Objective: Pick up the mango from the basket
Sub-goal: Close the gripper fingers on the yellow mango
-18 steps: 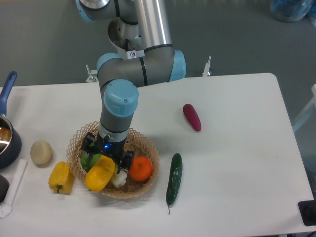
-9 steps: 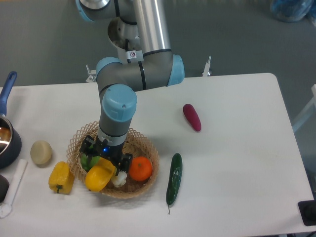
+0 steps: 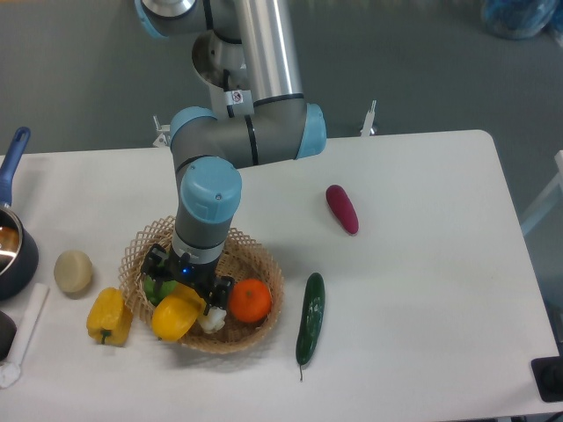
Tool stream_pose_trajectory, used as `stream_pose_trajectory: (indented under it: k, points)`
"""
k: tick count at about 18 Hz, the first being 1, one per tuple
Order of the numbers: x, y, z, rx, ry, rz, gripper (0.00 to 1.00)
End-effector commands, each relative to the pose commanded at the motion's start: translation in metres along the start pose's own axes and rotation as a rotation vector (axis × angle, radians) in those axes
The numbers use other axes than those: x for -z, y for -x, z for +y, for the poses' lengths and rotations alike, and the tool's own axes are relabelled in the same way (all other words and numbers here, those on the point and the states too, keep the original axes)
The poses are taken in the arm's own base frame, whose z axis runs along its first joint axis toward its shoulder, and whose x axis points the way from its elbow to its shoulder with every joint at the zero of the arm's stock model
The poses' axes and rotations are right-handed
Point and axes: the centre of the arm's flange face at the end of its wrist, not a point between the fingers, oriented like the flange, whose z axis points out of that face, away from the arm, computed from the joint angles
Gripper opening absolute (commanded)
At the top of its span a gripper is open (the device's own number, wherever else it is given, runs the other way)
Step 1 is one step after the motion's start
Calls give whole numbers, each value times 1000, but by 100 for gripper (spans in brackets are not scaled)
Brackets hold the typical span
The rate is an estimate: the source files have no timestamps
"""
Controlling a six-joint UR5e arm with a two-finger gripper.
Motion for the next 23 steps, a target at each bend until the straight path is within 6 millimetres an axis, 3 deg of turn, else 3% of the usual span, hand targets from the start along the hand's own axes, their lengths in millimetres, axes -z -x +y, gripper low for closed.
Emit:
stream_pose_trajectory:
  k: [11, 15, 17, 23]
  points:
    - [-4, 0, 1, 2, 8, 2, 100]
    - [-13, -6, 0, -13, 49, -40, 80]
    - [-12, -7, 0, -14, 49, -42, 65]
    - [0, -9, -3, -24, 31, -51, 58]
